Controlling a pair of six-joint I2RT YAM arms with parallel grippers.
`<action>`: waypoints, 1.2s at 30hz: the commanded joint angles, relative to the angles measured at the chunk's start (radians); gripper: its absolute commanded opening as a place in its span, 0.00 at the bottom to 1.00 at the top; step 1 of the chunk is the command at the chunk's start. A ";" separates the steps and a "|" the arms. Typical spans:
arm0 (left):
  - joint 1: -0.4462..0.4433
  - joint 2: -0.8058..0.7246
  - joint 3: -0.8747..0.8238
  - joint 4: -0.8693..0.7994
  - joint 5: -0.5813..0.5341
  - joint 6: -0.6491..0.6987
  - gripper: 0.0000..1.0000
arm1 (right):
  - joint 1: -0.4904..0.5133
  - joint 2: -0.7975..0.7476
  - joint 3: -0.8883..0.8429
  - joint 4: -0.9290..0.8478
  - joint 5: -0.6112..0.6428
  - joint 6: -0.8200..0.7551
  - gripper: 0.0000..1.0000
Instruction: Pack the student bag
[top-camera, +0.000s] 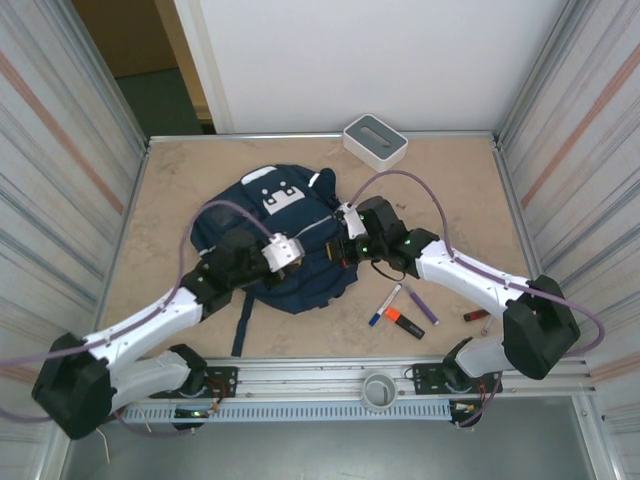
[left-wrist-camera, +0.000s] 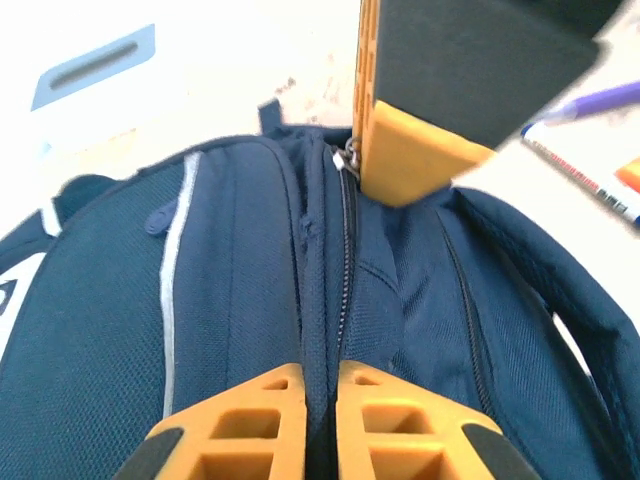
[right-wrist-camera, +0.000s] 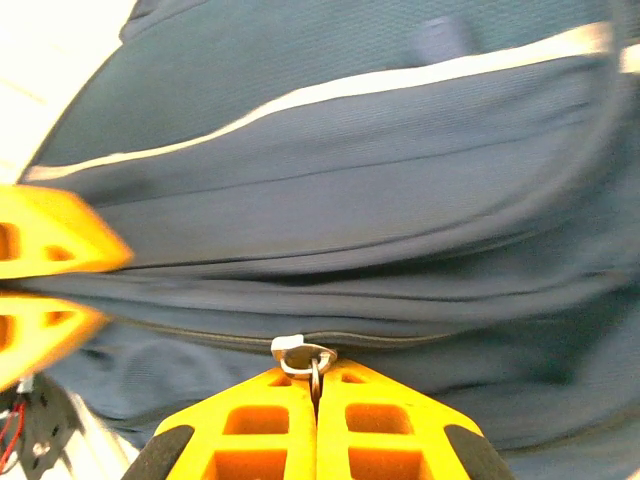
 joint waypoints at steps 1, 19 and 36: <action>0.092 -0.151 -0.103 0.202 0.153 -0.078 0.00 | -0.094 0.021 0.036 -0.069 0.099 -0.028 0.00; -0.075 0.035 0.116 -0.110 -0.055 0.040 0.72 | 0.040 0.006 0.128 0.037 -0.063 0.035 0.00; 0.098 -0.232 -0.066 0.192 0.242 -0.075 0.00 | -0.057 0.034 0.115 -0.069 0.026 -0.014 0.00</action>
